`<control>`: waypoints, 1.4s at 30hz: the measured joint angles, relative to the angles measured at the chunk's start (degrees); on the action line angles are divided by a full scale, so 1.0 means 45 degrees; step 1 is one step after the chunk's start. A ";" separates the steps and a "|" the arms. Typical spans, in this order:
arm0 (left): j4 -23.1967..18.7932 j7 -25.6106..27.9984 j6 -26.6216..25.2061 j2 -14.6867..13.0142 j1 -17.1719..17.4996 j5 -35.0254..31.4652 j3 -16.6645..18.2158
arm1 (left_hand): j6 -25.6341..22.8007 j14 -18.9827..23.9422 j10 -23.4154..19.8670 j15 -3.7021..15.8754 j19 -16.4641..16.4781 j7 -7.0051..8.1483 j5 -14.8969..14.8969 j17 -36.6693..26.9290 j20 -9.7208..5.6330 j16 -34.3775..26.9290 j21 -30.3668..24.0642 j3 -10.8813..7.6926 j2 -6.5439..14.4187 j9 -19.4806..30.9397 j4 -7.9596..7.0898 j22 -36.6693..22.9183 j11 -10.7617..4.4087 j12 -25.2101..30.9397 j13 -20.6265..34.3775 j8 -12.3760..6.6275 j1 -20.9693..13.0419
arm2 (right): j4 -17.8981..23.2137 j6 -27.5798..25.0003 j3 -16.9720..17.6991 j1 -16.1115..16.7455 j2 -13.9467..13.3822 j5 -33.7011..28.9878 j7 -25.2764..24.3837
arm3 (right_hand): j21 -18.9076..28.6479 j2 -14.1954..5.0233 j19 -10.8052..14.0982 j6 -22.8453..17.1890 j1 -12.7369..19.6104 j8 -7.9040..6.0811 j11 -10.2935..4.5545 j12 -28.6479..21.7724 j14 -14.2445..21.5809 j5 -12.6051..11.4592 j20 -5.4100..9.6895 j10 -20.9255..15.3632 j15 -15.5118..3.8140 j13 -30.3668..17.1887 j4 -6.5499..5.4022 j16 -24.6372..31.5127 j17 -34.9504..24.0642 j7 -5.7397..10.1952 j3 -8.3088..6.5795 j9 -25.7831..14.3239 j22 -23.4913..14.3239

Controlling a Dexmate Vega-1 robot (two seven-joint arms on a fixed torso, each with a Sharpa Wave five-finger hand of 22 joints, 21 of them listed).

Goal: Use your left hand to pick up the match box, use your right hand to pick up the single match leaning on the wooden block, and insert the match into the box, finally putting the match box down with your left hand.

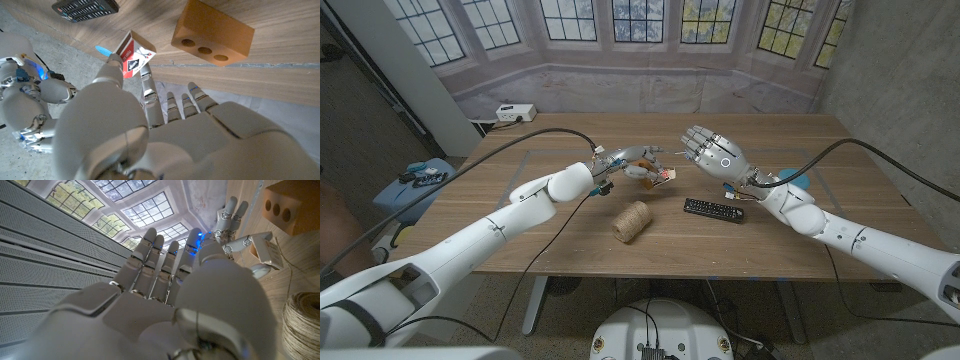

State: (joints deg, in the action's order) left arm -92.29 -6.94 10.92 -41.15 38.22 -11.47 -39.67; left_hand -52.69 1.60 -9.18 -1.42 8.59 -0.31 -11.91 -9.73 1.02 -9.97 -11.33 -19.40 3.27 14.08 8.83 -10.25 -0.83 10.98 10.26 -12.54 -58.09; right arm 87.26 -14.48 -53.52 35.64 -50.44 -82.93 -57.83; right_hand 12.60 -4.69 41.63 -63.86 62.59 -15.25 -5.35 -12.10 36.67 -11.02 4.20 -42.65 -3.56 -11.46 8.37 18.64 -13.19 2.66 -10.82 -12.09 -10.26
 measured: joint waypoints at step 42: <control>0.0923 -0.0550 0.0961 0.0314 -0.0479 0.0025 -0.0091 | 0.0002 -0.0017 -0.0003 0.0019 -0.0068 -0.0003 0.0000 0.0001 -0.0069 -0.0002 0.0000 0.0049 0.0101 -0.0019 -0.0049 0.0001 0.0002 0.0000 0.0000 0.0004 -0.0012 | 0.0433 0.0589 0.0078 -0.0483 -0.0606 -0.2082 0.0559 | 0.0000 -0.0103 -0.0002 0.0141 -0.0105 0.0060 0.0000 0.0052 -0.0001 0.0000 -0.0001 0.0000 0.0000 0.0000 -0.0053 -0.0025 -0.0059 0.0001 0.0052 0.0000 0.0001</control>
State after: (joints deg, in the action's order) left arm -88.14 -9.41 15.24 -39.73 36.07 -11.36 -40.08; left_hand -52.68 1.52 -9.20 -1.34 8.28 -0.32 -11.91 -9.72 0.71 -9.98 -11.33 -19.18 3.73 13.99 8.61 -10.25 -0.82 10.98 10.26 -12.52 -58.14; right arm 89.21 -11.83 -53.16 33.47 -53.17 -92.30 -55.32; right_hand 12.60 -5.16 41.62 -63.22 62.12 -14.98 -5.35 -11.87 36.66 -11.02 4.20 -42.65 -3.56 -11.46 8.13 18.53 -13.46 2.66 -10.59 -12.09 -10.26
